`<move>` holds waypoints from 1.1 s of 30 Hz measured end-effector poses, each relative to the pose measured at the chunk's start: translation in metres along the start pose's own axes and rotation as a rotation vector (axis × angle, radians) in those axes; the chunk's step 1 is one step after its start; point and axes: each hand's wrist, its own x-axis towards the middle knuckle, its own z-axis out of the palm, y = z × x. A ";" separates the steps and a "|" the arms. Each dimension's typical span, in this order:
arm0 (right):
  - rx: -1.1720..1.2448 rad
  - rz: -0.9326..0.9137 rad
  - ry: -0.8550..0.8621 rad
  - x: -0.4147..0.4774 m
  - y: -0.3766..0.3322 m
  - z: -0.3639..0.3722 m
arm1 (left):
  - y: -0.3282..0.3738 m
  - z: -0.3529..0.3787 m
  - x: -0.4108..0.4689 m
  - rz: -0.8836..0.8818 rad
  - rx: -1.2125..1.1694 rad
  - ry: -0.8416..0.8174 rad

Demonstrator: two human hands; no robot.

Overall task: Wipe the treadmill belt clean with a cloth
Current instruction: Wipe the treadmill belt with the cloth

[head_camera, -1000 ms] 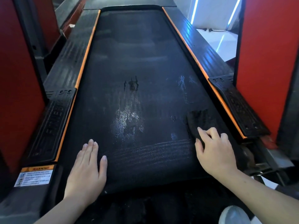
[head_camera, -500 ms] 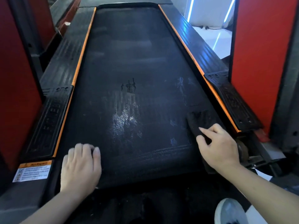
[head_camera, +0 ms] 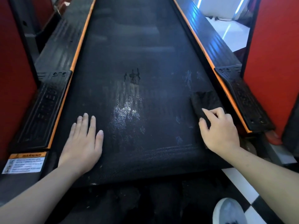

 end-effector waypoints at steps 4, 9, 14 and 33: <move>-0.009 0.010 -0.017 -0.006 0.000 0.000 | 0.000 0.000 -0.007 -0.001 -0.011 -0.004; 0.007 -0.012 0.010 -0.015 0.002 -0.004 | 0.001 0.000 -0.016 0.001 -0.035 -0.012; 0.035 -0.031 0.014 -0.030 0.006 -0.011 | 0.001 -0.001 -0.028 -0.014 -0.057 -0.039; -0.195 0.001 0.070 -0.024 0.036 -0.019 | -0.096 -0.035 -0.020 0.009 0.051 0.111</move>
